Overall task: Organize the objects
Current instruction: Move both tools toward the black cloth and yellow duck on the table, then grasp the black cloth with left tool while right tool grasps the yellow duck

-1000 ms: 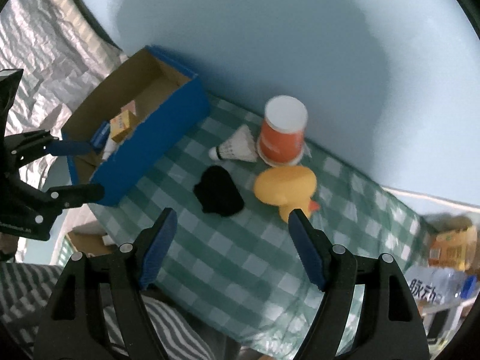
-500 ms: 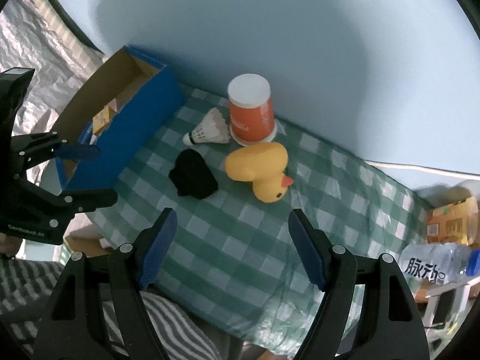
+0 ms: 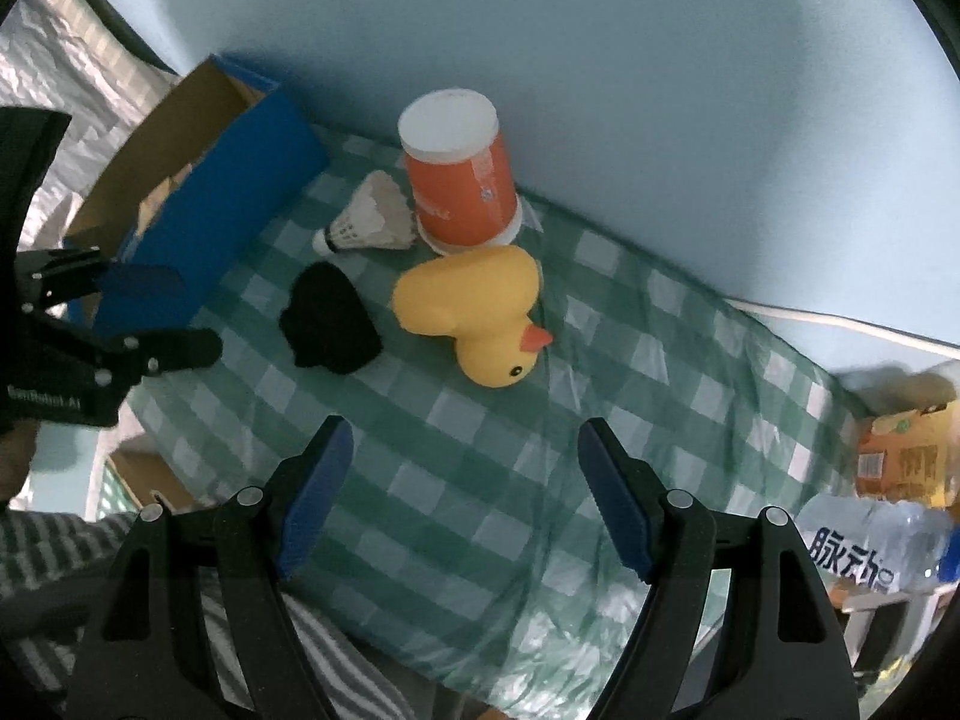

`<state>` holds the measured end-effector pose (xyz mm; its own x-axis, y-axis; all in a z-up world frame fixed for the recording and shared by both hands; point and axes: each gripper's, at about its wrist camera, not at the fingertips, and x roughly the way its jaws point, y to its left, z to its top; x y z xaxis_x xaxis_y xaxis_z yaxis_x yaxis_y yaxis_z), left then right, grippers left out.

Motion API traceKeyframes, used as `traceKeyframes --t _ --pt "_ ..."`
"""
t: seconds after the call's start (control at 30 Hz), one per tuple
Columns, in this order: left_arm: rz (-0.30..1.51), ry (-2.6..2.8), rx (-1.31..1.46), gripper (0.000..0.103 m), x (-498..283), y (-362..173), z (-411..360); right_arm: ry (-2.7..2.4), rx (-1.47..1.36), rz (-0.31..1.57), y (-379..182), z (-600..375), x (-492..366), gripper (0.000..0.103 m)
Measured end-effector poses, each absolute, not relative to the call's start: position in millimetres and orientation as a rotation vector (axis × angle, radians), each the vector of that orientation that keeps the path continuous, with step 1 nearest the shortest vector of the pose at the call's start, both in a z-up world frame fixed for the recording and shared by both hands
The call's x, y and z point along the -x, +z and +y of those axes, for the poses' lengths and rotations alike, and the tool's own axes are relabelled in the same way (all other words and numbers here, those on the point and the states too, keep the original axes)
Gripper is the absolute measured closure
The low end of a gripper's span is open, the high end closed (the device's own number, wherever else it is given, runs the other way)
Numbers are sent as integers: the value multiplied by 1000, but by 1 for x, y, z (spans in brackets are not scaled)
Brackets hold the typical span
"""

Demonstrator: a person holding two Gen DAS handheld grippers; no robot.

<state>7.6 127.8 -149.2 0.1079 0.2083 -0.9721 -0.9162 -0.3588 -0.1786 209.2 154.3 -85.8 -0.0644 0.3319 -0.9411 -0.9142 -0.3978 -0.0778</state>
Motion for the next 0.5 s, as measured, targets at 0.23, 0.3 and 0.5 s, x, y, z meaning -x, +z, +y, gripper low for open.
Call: traceKeyframes --t 0.23,0.3,0.5 --pt "727 1483 1463 23 2 -168 146 1649 1271 665 -105 172 -211 23" --pt "734 1494 1481 23 3 -176 152 1649 1278 663 -112 179 -211 23" --pt "678 1511 1561 21 6 -197 164 1658 1347 624 -138 195 -205 23"
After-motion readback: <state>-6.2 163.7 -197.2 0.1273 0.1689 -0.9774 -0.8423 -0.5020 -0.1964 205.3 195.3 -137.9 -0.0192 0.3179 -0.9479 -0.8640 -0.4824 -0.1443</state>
